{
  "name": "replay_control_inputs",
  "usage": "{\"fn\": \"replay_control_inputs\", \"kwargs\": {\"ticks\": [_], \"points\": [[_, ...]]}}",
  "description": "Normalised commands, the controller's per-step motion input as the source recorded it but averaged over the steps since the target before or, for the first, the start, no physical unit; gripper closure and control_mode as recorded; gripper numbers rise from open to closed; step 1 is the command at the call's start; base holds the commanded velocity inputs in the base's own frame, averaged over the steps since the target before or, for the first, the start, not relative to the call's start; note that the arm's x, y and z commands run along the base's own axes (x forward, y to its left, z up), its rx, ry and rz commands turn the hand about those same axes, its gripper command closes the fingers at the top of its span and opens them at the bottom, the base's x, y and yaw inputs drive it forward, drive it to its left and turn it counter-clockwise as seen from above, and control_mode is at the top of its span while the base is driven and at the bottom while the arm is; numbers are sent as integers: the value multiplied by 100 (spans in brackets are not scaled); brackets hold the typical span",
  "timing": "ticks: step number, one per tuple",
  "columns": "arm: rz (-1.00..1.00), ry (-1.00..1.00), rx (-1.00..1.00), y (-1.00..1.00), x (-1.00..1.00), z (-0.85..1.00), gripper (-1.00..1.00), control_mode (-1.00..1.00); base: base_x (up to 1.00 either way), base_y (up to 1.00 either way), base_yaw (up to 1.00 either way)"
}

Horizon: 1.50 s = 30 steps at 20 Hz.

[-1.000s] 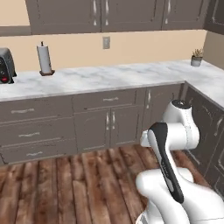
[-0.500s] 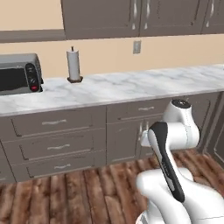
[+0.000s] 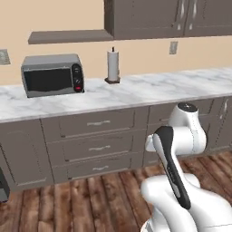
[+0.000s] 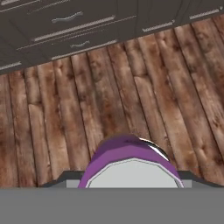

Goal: Four empty soda cans are scattered around the kitchen. Gather all the cans and cluster them next to the stove for recycling.

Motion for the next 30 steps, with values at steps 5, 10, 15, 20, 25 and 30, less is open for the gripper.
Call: {"fn": "replay_control_inputs", "kwargs": {"ticks": [5, 10, 15, 20, 25, 30], "points": [[0, 0, 0, 0, 0, 0, 100, 100, 15, 100, 0], [0, 0, 0, 0, 0, 0, 100, 100, 20, 100, 0], [0, 0, 0, 0, 0, 0, 100, 100, 33, 99, -4], [0, 0, 0, 0, 0, 0, 100, 100, 34, 99, -8], [0, 0, 0, 0, 0, 0, 100, 100, 21, 100, -3], [0, 0, 0, 0, 0, 0, 100, 100, 10, 100, 0]]}}
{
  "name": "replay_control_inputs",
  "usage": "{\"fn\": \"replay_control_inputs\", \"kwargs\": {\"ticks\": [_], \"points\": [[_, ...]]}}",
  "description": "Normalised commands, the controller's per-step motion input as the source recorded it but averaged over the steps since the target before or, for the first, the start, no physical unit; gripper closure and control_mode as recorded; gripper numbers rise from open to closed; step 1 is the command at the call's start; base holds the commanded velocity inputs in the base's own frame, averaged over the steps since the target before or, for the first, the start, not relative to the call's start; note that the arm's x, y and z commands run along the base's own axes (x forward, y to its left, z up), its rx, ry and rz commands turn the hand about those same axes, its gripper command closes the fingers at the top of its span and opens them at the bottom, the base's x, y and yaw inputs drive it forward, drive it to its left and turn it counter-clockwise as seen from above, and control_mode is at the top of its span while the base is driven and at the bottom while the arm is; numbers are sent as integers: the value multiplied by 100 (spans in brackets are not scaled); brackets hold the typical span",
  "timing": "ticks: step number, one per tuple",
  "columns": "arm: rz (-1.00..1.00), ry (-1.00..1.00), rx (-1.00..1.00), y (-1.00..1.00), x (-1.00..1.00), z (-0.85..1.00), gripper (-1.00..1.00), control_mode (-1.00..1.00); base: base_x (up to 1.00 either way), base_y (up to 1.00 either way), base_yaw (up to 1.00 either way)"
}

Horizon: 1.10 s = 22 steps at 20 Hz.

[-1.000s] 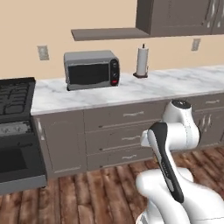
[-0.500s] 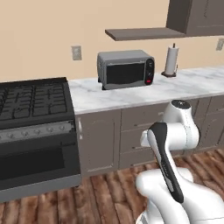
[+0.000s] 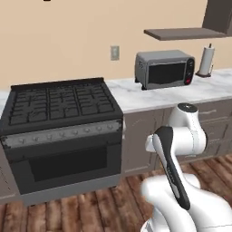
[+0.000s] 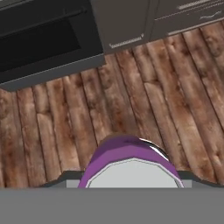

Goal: Four empty soda cans are scattered around the kitchen. Gather all the cans and cluster them next to the stove for recycling.

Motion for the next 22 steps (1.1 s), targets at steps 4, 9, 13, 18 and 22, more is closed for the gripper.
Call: {"fn": "replay_control_inputs", "kwargs": {"ticks": [4, 9, 13, 18, 22], "points": [[0, 0, 0, 0, 0, 0, 100, 100, 5, 100, -1], [0, 0, 0, 0, 0, 0, 100, 100, 4, 100, -1], [0, 0, 0, 0, 0, 0, 100, 100, 3, 100, -1], [0, 0, 0, 0, 0, 0, 100, 100, 6, 99, 0], [0, 0, 0, 0, 0, 0, 100, 100, 28, 82, 0]]}}
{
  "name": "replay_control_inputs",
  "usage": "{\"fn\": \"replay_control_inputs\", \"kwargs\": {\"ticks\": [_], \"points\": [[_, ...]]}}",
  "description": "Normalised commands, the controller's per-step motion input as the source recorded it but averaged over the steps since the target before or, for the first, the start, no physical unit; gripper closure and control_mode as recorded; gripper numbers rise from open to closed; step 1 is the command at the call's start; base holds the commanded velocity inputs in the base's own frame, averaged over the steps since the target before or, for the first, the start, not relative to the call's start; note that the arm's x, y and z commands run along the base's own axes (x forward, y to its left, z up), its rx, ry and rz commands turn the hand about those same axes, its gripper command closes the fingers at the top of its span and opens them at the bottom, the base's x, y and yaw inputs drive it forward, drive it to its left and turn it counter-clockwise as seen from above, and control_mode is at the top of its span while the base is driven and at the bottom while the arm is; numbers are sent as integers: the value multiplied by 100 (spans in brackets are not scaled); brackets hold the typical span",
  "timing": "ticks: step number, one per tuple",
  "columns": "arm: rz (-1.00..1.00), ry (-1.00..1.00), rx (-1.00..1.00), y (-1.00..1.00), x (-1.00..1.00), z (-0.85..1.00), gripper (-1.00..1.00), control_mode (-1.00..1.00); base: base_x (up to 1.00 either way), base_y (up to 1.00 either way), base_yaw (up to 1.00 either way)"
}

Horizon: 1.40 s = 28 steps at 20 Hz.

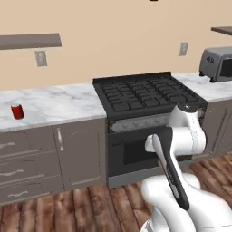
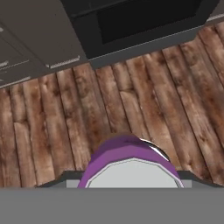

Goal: Four empty soda cans are scattered around the kitchen. Gather all the cans and cluster them next to the stove for recycling.

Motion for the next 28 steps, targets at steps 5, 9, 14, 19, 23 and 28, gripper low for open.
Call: {"fn": "replay_control_inputs", "kwargs": {"ticks": [5, 9, 14, 19, 23, 28], "points": [[0, 0, 0, 0, 0, 0, 100, 100, 69, 57, 2], [0, 0, 0, 0, 0, 0, 100, 100, 72, 21, 0], [0, 0, 0, 0, 0, 0, 100, 100, 62, 0, 0], [0, 0, 0, 0, 0, 0, 100, 100, 36, 37, -3], [0, 0, 0, 0, 0, 0, 100, 100, 29, 49, -1], [0, 0, 0, 0, 0, 0, 100, 100, 50, 49, 1]]}}
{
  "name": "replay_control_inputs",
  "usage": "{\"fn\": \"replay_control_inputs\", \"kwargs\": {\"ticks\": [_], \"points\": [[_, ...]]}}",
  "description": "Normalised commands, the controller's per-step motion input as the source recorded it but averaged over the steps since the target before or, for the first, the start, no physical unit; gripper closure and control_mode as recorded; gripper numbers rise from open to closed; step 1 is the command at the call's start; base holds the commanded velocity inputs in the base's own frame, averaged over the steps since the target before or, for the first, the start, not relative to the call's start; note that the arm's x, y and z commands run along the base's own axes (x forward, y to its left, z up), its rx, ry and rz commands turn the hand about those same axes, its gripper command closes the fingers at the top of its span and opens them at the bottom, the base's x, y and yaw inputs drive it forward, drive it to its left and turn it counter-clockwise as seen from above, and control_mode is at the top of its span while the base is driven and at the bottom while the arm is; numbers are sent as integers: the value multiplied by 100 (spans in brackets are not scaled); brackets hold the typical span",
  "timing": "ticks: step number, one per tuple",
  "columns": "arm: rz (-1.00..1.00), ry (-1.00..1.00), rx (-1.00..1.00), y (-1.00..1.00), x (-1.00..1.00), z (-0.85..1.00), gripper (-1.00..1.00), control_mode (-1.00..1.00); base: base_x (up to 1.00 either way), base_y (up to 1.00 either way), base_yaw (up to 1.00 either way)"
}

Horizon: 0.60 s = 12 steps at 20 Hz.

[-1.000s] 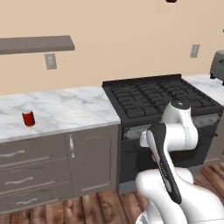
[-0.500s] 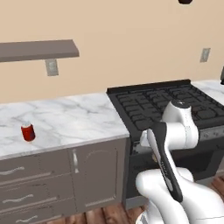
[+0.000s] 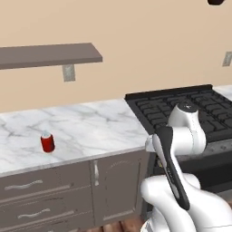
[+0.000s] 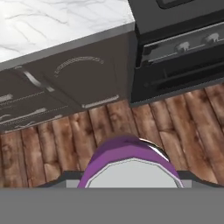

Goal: Four empty soda cans are scattered around the kitchen. Gather all the cans and cluster them next to the stove for recycling.

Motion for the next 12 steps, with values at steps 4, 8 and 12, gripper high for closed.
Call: {"fn": "replay_control_inputs", "kwargs": {"ticks": [4, 8, 12], "points": [[0, 0, 0, 0, 0, 0, 100, 100, 55, 26, 8], [0, 0, 0, 0, 0, 0, 100, 100, 41, 11, 8], [6, 0, 0, 3, 30, 0, 100, -100, 6, 1, 1]]}}
